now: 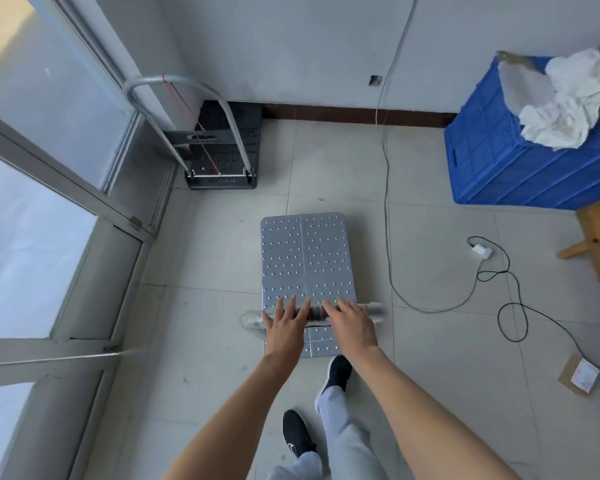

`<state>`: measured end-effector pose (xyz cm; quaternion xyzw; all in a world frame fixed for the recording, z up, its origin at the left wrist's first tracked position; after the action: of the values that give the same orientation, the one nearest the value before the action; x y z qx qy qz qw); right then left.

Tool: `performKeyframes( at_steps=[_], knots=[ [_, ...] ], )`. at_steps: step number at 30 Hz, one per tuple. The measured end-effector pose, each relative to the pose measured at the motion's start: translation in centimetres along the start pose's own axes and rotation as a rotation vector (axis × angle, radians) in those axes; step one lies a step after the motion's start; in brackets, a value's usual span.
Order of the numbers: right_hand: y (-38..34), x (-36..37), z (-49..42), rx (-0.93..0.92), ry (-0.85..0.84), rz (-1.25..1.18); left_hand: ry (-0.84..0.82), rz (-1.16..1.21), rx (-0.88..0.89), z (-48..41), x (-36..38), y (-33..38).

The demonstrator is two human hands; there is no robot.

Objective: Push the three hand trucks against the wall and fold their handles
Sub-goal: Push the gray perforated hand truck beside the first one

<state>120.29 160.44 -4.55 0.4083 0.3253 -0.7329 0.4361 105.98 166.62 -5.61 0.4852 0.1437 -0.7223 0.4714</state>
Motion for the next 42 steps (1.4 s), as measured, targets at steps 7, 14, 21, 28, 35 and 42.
performKeyframes(
  at_steps=[7,14,21,28,35,42],
  knots=[
    [0.1,-6.0,-11.0,-0.075,-0.015,0.054,-0.019,0.036,-0.034,-10.2,-7.2,-1.9],
    [0.3,-11.4,-20.1,-0.069,-0.019,0.036,-0.063,0.082,-0.05,-19.3,-13.9,-2.7],
    [0.8,-16.4,-29.4,0.0,-0.018,-0.001,-0.085,0.094,0.009,-28.4,-19.3,-3.6],
    [-0.2,-21.0,-37.8,0.018,0.013,-0.033,-0.049,0.032,0.045,-36.5,-24.8,-5.5],
    [-2.2,-25.0,-46.4,0.028,0.046,-0.029,0.054,-0.057,0.053,-44.4,-30.0,-8.2],
    [-3.4,-29.1,-55.4,0.06,0.129,0.026,0.105,-0.086,0.049,-53.7,-35.2,-10.9]
  ],
)
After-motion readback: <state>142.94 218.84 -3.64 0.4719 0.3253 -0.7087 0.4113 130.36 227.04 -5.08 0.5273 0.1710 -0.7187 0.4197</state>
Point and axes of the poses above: each hand's wrist, its own z-axis away from the middle knuckle, its own x-axis out of the palm, y = z × x, the point moved 2 cm from there along -z, towards the middle knuckle, and after that the axes turned 4 degrees about x, right-handed, at the moved point
